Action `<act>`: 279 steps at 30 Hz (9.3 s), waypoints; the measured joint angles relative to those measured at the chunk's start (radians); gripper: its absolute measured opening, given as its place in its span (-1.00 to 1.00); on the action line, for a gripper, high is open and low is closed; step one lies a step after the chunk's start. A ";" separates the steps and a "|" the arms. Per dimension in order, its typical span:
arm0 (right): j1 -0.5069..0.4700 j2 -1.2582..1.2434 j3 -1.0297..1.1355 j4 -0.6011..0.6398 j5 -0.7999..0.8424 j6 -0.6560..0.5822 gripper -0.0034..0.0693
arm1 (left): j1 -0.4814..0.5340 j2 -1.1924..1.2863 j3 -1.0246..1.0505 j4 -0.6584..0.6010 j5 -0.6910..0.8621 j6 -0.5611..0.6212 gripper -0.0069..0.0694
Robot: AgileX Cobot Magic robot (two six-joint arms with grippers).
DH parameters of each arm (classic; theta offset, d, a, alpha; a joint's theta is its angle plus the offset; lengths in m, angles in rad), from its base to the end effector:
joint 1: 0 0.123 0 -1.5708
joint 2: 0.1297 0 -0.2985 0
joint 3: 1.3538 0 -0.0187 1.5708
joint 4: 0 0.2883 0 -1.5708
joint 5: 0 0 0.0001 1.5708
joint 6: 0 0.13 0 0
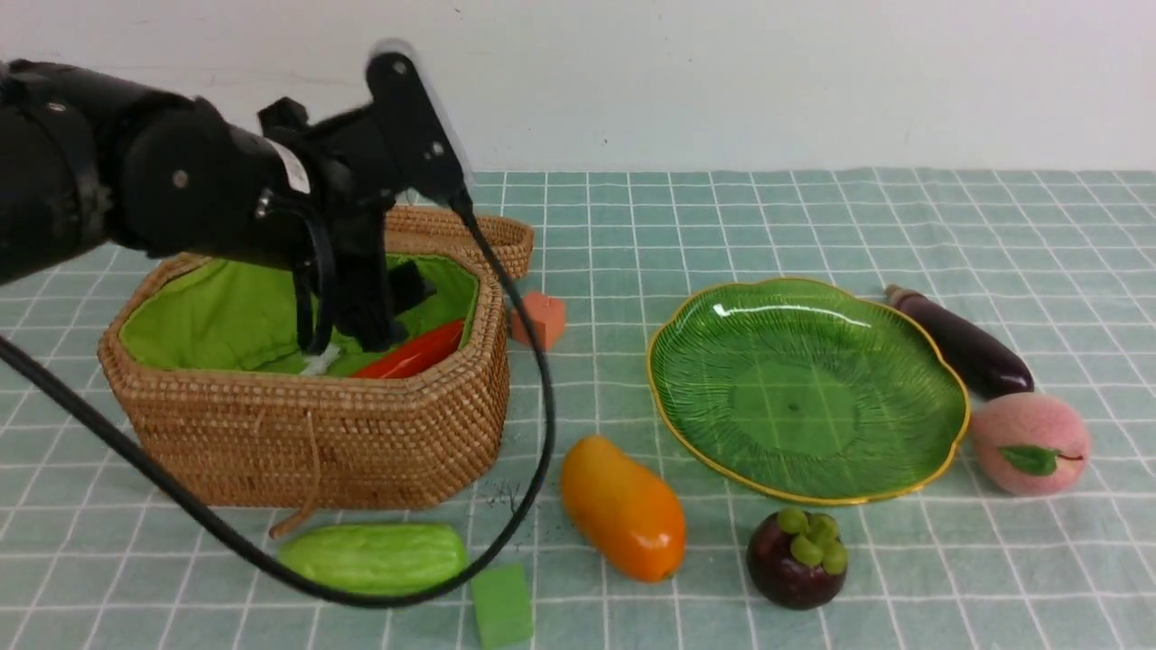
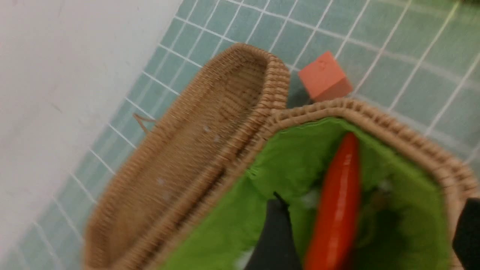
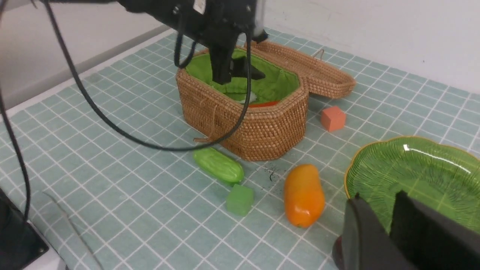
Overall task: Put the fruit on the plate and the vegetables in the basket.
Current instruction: Take a chayote with your left arm and place it on the basket on the left, then grab the mango with your left arm and place it on the right plate, then use the right arm to grab a mangosteen and put it into the right plate
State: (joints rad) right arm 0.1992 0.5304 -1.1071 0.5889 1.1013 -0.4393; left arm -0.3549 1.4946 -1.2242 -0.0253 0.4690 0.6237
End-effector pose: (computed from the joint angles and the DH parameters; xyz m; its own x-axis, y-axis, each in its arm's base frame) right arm 0.0710 0.0800 0.4587 -0.2497 -0.1792 -0.9516 -0.6699 0.7416 0.0361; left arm 0.3803 -0.1425 0.3080 -0.2679 0.7024 -0.6595 0.6154 0.6514 0.4438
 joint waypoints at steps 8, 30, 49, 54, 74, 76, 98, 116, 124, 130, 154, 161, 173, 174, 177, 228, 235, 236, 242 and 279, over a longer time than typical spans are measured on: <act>0.000 0.000 0.000 -0.002 0.081 0.000 -0.52 | -0.063 -0.172 0.079 -0.100 0.339 -0.105 -0.64; 0.000 0.000 -0.002 0.001 0.125 0.000 -0.52 | -0.296 0.007 0.436 0.493 0.046 -0.302 0.69; 0.000 0.000 -0.002 0.036 0.154 0.000 -0.52 | -0.306 0.115 0.427 0.666 -0.010 -0.478 -0.03; 0.000 0.000 -0.002 0.038 0.154 0.000 -0.52 | -0.363 0.073 0.434 0.622 0.012 -0.486 -0.17; 0.000 0.000 -0.003 0.040 0.152 0.000 -0.52 | -0.387 0.018 0.437 0.516 0.070 -0.583 -0.32; 0.000 0.000 -0.003 0.040 0.152 0.000 -0.52 | -0.387 0.005 0.437 0.516 0.070 -0.624 -0.11; 0.000 0.000 -0.003 0.046 0.154 0.000 -0.52 | -0.346 0.189 0.428 0.685 -0.016 -0.808 0.32; 0.000 0.000 -0.004 0.054 -0.011 0.000 -0.50 | -0.328 -0.152 0.155 0.703 0.331 -0.548 0.32; 0.000 0.000 -0.004 0.059 -0.158 0.000 -0.49 | -0.070 -0.047 0.021 0.566 0.244 -0.212 0.32; 0.000 0.000 -0.004 0.069 -0.163 0.000 -0.48 | 0.004 0.070 0.019 0.517 0.183 -0.087 0.32; 0.000 0.000 -0.004 0.028 0.014 0.031 -0.47 | -0.185 -0.058 0.010 0.119 0.372 -0.683 -0.73; 0.000 0.000 -0.004 -0.003 0.076 0.046 -0.46 | -0.391 0.131 -0.135 0.041 0.562 -0.686 -0.72; 0.000 0.000 -0.004 -0.001 0.140 0.049 -0.46 | -0.393 0.485 -0.461 0.042 0.649 -1.275 0.84; 0.000 0.000 -0.004 0.001 0.145 0.049 -0.46 | -0.393 0.511 -0.483 0.051 0.643 -1.312 0.90; 0.000 0.000 -0.004 0.001 0.151 0.049 -0.46 | -0.393 0.552 -0.513 0.077 0.622 -1.350 0.92; 0.000 -0.012 -0.004 -0.303 0.082 0.379 -0.46 | -0.390 0.785 -0.788 0.018 0.094 -0.728 0.91; 0.000 -0.010 -0.004 -0.303 0.071 0.379 -0.46 | -0.390 0.686 -0.788 0.025 0.219 -0.728 0.85; 0.000 -0.008 -0.004 -0.303 0.071 0.379 -0.46 | -0.389 0.652 -0.788 0.025 0.265 -0.728 0.81; 0.000 0.068 -0.004 -0.303 0.098 0.381 -0.46 | -0.390 0.406 -0.788 0.048 0.550 -0.728 -0.06; 0.330 1.119 -0.004 -0.523 -0.239 0.810 0.95 | -0.390 -0.850 0.504 0.044 0.190 -0.829 -0.85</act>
State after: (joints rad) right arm 0.5293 1.6494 -1.1113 0.0658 0.8621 0.3711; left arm -0.7445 0.6444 -0.7199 0.0190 0.6588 -0.2051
